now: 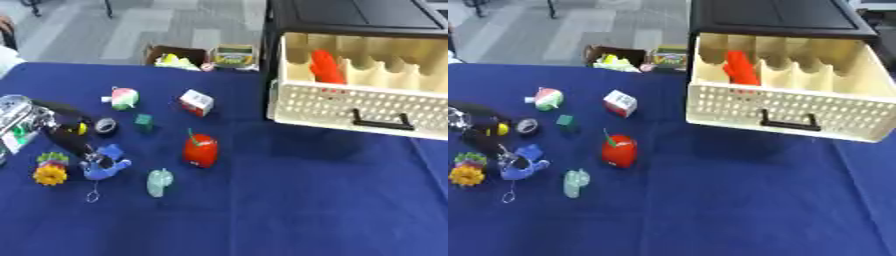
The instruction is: Pick up objects from table and place into drawer.
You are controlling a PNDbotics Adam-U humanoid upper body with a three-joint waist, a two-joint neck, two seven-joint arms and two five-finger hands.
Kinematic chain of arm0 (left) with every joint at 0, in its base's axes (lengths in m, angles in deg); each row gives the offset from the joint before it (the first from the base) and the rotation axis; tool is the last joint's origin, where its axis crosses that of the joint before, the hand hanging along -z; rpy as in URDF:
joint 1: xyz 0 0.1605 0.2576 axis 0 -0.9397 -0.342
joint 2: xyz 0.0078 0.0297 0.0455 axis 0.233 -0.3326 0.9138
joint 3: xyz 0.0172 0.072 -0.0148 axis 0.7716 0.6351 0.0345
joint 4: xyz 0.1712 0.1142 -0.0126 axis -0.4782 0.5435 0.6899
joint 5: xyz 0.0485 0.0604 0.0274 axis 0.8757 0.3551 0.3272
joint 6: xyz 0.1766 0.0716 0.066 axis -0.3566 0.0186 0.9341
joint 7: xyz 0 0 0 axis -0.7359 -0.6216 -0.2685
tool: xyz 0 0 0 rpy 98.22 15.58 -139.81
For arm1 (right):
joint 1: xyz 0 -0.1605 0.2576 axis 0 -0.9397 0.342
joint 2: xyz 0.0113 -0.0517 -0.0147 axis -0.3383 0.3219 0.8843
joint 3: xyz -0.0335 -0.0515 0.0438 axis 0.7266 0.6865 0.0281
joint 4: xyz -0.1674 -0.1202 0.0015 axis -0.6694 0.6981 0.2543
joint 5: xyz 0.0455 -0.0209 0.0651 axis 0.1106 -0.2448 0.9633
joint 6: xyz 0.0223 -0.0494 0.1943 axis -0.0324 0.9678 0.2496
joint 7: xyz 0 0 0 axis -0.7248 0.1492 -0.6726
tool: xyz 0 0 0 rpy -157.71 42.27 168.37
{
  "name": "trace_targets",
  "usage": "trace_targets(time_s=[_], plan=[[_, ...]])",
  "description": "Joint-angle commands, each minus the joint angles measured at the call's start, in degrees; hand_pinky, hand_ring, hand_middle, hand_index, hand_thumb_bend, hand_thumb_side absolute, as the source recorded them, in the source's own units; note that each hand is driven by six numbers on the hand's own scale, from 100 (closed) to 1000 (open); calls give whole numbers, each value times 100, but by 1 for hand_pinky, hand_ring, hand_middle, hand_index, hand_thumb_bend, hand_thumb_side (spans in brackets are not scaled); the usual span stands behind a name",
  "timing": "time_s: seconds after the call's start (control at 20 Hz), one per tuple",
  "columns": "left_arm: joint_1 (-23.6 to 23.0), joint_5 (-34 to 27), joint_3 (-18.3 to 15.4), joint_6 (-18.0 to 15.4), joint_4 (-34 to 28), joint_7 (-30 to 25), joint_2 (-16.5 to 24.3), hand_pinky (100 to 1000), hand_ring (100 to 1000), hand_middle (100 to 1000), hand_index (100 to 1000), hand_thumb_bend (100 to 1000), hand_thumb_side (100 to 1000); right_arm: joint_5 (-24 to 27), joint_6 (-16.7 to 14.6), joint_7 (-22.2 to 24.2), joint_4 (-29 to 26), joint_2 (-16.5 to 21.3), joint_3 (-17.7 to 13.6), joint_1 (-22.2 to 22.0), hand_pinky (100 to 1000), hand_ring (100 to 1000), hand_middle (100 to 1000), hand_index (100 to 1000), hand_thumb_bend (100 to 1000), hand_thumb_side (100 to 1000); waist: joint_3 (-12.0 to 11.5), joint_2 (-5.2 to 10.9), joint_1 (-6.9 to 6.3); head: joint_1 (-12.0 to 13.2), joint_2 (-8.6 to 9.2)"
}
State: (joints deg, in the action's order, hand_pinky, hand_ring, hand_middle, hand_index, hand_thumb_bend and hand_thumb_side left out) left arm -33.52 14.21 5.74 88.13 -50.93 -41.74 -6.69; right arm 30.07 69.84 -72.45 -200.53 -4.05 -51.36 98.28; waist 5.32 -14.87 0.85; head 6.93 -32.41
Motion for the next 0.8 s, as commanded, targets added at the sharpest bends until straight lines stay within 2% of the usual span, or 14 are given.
trace_targets(time_s=[0.05, 0.2, 0.45, 0.6, 0.8], plan=[[105, 139, 22, 40, 59, 138, 52, 653, 739, 640, 964, 729, 782, 18, 60, 1, -58, 90, -60, 122, 238, 405, 337, 784, 185, 998, -2, 79, 2, -5, 62], [129, 325, 74, 42, 68, 339, 8, 639, 718, 621, 914, 732, 773, 3, 96, 11, -58, 66, -47, 150, 237, 404, 336, 782, 178, 997, -7, 74, -2, -4, 50], [140, 616, 162, -4, 123, 613, -63, 626, 701, 601, 900, 724, 757, 10, 94, -4, -58, 44, -45, 164, 238, 403, 336, 780, 168, 995, -4, 65, -1, 1, 52], [152, 793, 201, -59, 229, 719, -126, 621, 696, 596, 902, 697, 741, 22, 85, -16, -58, 34, -48, 168, 239, 403, 335, 779, 163, 995, 5, 58, 1, 7, 63], [139, 836, 211, -147, 390, 752, -191, 564, 654, 574, 882, 624, 698, 25, 89, -46, -58, 21, -61, 161, 238, 402, 335, 778, 159, 991, 10, 42, 3, 12, 67]])
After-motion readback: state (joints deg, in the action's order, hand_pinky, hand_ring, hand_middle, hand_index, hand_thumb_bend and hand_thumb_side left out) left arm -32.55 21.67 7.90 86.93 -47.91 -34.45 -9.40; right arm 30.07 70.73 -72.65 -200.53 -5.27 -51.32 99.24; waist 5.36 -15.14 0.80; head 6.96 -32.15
